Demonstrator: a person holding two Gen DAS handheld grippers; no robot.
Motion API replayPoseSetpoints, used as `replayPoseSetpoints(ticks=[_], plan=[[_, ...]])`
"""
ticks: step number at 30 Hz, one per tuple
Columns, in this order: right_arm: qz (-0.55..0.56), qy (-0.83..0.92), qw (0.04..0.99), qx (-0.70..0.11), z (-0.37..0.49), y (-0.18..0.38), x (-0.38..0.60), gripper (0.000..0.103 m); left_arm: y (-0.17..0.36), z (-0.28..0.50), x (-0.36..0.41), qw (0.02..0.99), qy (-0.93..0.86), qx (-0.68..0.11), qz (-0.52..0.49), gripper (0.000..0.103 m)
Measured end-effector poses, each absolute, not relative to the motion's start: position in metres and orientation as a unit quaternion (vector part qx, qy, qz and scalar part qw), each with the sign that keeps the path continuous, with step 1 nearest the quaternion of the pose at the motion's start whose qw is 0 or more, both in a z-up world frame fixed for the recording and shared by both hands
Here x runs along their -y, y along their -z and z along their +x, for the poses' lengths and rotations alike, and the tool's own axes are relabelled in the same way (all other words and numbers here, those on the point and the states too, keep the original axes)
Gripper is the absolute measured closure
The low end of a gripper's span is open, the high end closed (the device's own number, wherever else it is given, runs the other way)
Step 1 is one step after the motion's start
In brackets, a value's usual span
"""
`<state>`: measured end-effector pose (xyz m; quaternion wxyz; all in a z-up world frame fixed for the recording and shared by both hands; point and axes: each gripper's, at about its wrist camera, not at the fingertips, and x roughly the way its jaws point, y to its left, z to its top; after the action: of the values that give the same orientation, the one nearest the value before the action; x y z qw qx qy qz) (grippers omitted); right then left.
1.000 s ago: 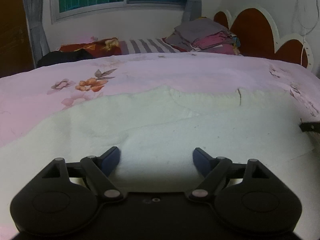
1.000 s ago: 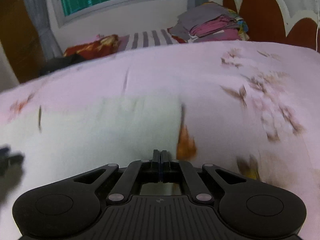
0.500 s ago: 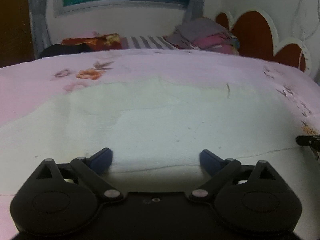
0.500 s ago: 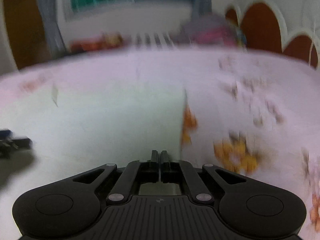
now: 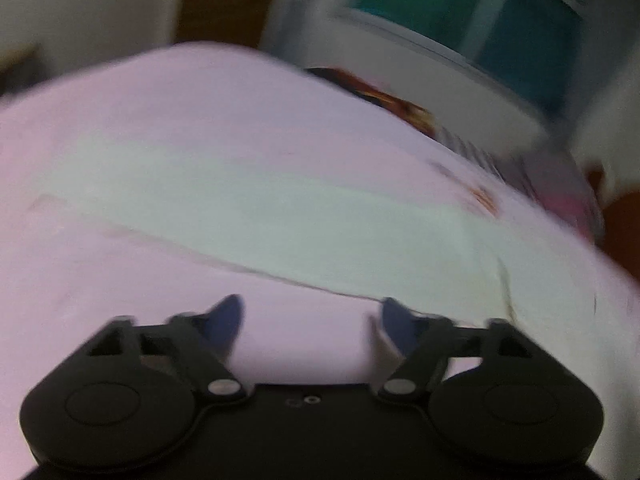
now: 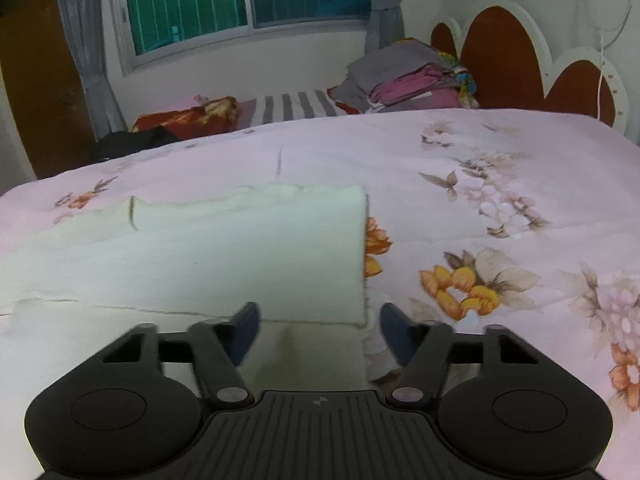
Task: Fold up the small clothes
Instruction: 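Fold the held sleeve and side across the body with the left tool, then open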
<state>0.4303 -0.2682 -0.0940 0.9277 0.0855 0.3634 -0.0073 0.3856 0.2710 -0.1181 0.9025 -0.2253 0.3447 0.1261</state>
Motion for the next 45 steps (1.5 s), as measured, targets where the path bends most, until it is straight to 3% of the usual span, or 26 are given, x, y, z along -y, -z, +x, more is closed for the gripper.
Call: replayPoseSetpoints(ticks=[2,10,13,15,18,22,27,38,45], plan=[[0.093,0.004,0.925,-0.369,0.432,0.094,0.264,0.053,0.118,0.372,-0.309,0.892,-0.146,-0.315,-0.29,0.043],[0.09,0.0,0.922,-0.376,0.437,0.092,0.241,0.053,0.13,0.37,-0.387,0.839,-0.196,-0.237,-0.449,0.055],[0.087,0.002,0.922,-0.378,0.437,0.091,0.238,0.053,0.136,0.373,-0.403,0.829,-0.208,-0.22,-0.469,0.07],[0.085,0.003,0.922,-0.377,0.438,0.089,0.238,0.053,0.138,0.376,-0.415,0.823,-0.21,-0.223,-0.478,0.101],[0.084,0.006,0.923,-0.376,0.439,0.087,0.238,0.053,0.114,0.382,-0.409,0.857,-0.188,-0.185,-0.443,0.1],[0.082,0.011,0.923,-0.377,0.443,0.088,0.242,0.053,0.127,0.415,-0.414,0.834,-0.224,-0.262,-0.431,0.1],[0.112,0.026,0.916,-0.384,0.442,0.095,0.255,0.053,0.105,0.43,-0.383,0.865,-0.195,-0.231,-0.4,0.1],[0.133,0.042,0.917,-0.373,0.433,0.097,0.276,0.053,0.062,0.525,-0.172,0.928,0.008,-0.278,-0.248,0.1],[0.152,0.052,0.915,-0.37,0.422,0.099,0.299,0.053,0.081,0.57,-0.018,0.922,0.125,-0.336,-0.148,0.1]])
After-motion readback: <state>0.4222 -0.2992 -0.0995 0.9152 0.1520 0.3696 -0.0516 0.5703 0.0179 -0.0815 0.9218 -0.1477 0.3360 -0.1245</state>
